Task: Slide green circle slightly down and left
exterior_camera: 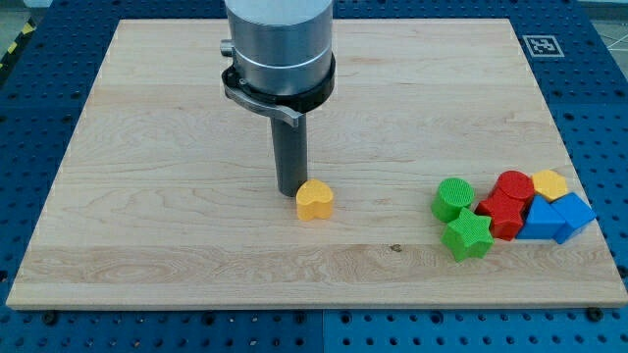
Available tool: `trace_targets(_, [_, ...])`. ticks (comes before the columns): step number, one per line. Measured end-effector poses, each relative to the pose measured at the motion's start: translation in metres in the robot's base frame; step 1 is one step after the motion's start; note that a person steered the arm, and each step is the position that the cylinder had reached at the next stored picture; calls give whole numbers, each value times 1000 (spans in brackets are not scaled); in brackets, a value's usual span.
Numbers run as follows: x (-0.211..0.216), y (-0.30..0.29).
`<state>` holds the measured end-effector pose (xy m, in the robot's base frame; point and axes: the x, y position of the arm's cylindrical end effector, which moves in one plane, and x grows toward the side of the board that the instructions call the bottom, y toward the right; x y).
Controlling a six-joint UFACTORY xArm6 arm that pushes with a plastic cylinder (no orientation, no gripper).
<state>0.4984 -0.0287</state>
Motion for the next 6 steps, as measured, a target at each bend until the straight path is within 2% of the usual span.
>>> trace_targets(4, [-18, 1])
trace_targets(6, [-84, -4])
